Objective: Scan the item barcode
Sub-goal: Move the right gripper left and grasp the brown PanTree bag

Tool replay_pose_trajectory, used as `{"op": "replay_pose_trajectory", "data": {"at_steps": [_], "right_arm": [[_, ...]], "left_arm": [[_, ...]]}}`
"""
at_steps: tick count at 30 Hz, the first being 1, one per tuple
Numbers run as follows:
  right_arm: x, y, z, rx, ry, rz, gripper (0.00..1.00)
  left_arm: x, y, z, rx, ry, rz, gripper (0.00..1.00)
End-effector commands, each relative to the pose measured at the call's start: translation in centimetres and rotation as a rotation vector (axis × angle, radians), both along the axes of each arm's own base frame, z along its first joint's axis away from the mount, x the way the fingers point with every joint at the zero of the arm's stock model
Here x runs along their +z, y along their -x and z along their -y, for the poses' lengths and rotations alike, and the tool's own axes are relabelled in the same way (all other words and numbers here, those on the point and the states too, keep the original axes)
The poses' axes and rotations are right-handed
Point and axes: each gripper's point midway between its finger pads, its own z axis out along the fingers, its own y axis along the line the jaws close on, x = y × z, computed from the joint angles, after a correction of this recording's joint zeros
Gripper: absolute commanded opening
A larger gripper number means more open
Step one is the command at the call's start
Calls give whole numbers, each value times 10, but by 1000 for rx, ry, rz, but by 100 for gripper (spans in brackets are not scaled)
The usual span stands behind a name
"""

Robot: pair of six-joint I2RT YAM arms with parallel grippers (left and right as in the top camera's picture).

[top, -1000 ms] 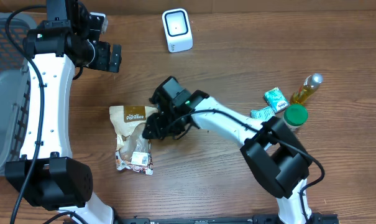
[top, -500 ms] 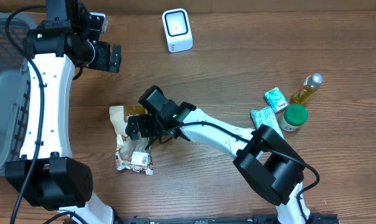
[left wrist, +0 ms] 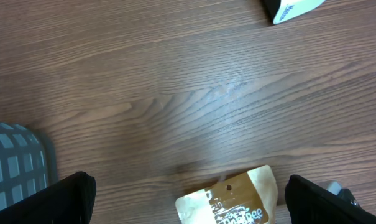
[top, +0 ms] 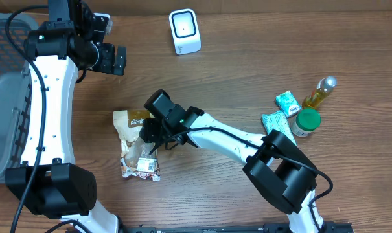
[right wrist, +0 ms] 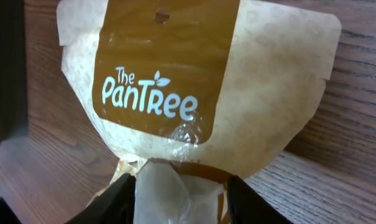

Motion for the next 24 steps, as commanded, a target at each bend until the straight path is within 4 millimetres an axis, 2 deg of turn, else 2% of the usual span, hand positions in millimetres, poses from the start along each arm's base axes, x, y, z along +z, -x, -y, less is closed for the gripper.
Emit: {"op": "replay_pose_trajectory", "data": {"at_steps": [1, 7, 13, 17, 18, 20, 24], "right_arm": [[2, 10, -7, 21, 1, 8, 41], [-2, 15, -2, 22, 28, -7, 24], [-3, 15, -2, 22, 32, -8, 19], [-5, 16, 3, 18, 47, -20, 11], [-6, 16, 5, 15, 53, -26, 11], [-7, 13, 14, -1, 71, -41, 5], [-2, -3, 43, -65, 109, -76, 4]], "left_arm": [[0, -2, -2, 16, 4, 0, 100], [0, -2, -2, 16, 4, 0, 100], [0, -2, -2, 16, 4, 0, 100], [0, -2, -2, 16, 4, 0, 100], [0, -2, -2, 16, 4, 0, 100], [0, -2, -2, 16, 4, 0, 99], [0, -2, -2, 16, 4, 0, 100]]}}
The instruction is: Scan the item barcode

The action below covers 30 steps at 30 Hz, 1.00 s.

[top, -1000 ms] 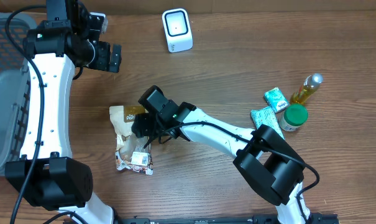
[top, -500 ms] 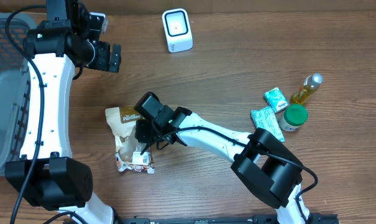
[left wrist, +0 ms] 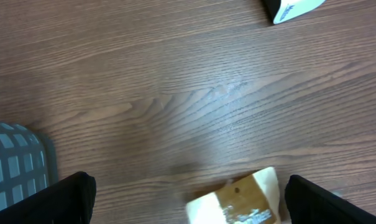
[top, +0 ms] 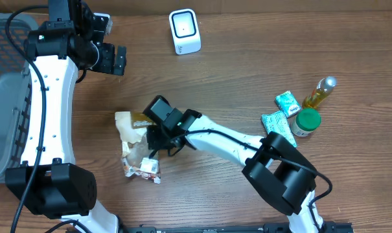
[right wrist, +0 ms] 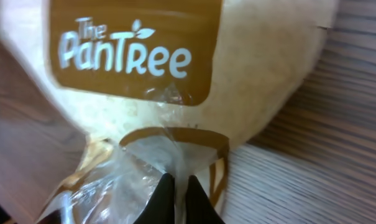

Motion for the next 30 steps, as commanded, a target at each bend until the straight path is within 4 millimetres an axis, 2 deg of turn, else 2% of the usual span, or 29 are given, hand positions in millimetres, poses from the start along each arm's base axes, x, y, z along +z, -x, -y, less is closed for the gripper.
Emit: {"op": "replay_pose_trajectory", "data": {"at_steps": [1, 6, 10, 16, 21, 24, 27, 30], "right_arm": [[14, -26, 31, -85, 21, 4, 4], [28, -43, 88, -199, 92, -65, 4], [32, -44, 116, -251, 133, -112, 4], [30, -39, 126, -261, 165, -140, 5], [38, -38, 127, -253, 160, -126, 20], [48, -38, 131, -241, 157, -106, 22], [52, -36, 146, -261, 220, -85, 23], [48, -29, 169, -280, 333, -84, 21]], "left_arm": [[0, -1, -2, 16, 4, 0, 100], [-1, -1, -2, 16, 3, 0, 100], [-1, -1, -2, 17, 4, 0, 99], [-1, -1, -2, 17, 4, 0, 100], [-1, -1, -2, 17, 4, 0, 100], [-1, -1, -2, 16, 3, 0, 100], [-1, -1, -2, 17, 4, 0, 99], [0, -1, -2, 16, 4, 0, 100]]}}
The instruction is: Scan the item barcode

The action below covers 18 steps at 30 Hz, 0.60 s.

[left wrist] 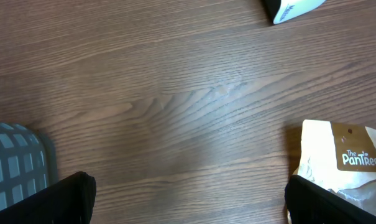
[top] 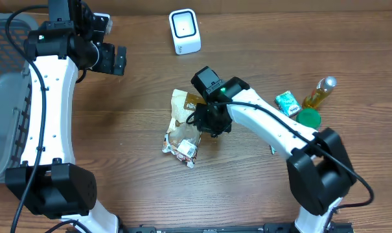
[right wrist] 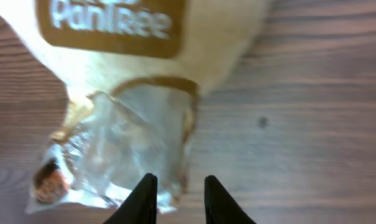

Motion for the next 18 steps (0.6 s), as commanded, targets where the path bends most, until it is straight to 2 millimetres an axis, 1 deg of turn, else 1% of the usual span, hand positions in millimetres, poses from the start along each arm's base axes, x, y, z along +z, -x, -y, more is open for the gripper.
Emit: {"op": "replay_pose_trajectory", "data": {"at_steps": [1, 2, 4, 6, 9, 13, 18], "right_arm": [[9, -1, 25, -8, 114, 52, 19], [8, 2, 31, -8, 143, 42, 18], [7, 8, 35, -4, 162, 21, 13], [7, 15, 34, 7, 164, -1, 11], [3, 24, 31, 25, 174, -17, 4], [-8, 37, 29, 9, 189, -40, 4], [-26, 51, 24, -1, 196, -48, 5]], "left_arm": [[0, -2, -2, 16, 3, 0, 99], [0, -2, -2, 17, 4, 0, 100], [0, -2, -2, 17, 4, 0, 99], [0, -2, -2, 17, 4, 0, 100], [0, -2, -2, 17, 4, 0, 100], [0, -2, -2, 17, 4, 0, 100], [0, -2, -2, 17, 4, 0, 100]]}}
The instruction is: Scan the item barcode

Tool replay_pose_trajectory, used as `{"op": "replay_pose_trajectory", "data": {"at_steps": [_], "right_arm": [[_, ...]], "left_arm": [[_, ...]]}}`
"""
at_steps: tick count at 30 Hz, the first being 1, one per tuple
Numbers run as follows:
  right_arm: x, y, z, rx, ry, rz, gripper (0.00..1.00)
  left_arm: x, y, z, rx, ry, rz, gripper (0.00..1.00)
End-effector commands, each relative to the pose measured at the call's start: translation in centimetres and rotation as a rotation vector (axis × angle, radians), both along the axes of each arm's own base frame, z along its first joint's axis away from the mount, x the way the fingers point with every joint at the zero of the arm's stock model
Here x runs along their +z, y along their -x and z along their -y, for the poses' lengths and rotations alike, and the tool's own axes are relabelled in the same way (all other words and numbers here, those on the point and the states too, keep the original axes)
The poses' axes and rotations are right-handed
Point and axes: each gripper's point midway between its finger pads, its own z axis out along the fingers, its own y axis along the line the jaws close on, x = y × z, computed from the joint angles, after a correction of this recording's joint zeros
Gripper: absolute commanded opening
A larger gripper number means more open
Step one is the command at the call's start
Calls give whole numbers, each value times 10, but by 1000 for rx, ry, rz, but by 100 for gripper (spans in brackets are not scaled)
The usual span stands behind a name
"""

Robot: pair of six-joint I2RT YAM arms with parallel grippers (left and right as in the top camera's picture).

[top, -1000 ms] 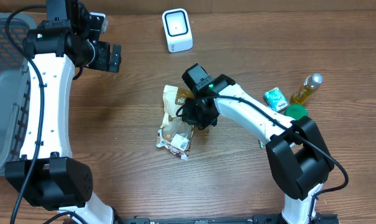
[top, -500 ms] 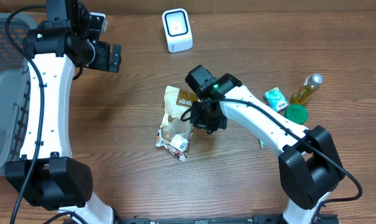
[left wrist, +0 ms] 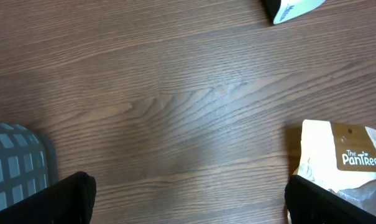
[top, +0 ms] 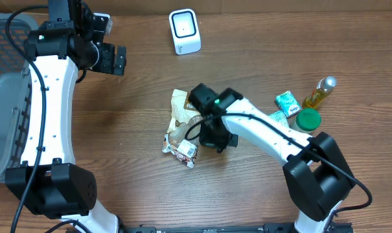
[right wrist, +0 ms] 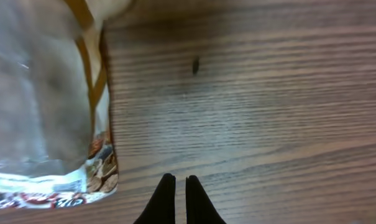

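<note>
The tan and clear "The PanTree" snack bag (top: 181, 124) lies flat near the table's middle, its printed end towards me. Its clear lower half (right wrist: 45, 93) fills the left of the right wrist view, and its top corner (left wrist: 340, 157) shows in the left wrist view. My right gripper (top: 218, 141) hangs just right of the bag, shut (right wrist: 176, 182) over bare wood with nothing between the fingers. The white barcode scanner (top: 184, 31) stands at the back centre. My left gripper (top: 109, 59) is open (left wrist: 188, 205) at the back left, over bare table.
A grey mesh basket (top: 2, 97) stands at the far left, its corner (left wrist: 17, 155) in the left wrist view. At the right stand two green packets (top: 286, 100), an oil bottle (top: 319, 92) and a green-lidded jar (top: 307, 121).
My right gripper was slightly open over the bag's clear part. It is now shut and empty, off the bag's right edge over bare wood. The bag and left arm have not moved.
The bag first lay left of centre with my right gripper open around its clear part. Then the gripper was shut on it. Later the bag lay nearer the middle with the gripper opened, and now the gripper is shut empty beside it.
</note>
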Motion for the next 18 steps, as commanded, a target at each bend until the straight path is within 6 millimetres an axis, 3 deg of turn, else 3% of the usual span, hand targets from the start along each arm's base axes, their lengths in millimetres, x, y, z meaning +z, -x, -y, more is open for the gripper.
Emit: {"op": "replay_pose_trajectory", "data": {"at_steps": [1, 7, 15, 18], "right_arm": [[-4, 7, -2, -28, 4, 22, 5], [-20, 24, -37, 22, -124, 11, 6], [-19, 34, -85, 131, -234, 90, 24], [-16, 36, -101, 163, -273, 120, 25]], "left_arm": [[0, -2, -2, 16, 4, 0, 100], [0, -2, -2, 16, 4, 0, 100], [0, -2, -2, 16, 4, 0, 100], [0, -2, -2, 16, 4, 0, 100]]}}
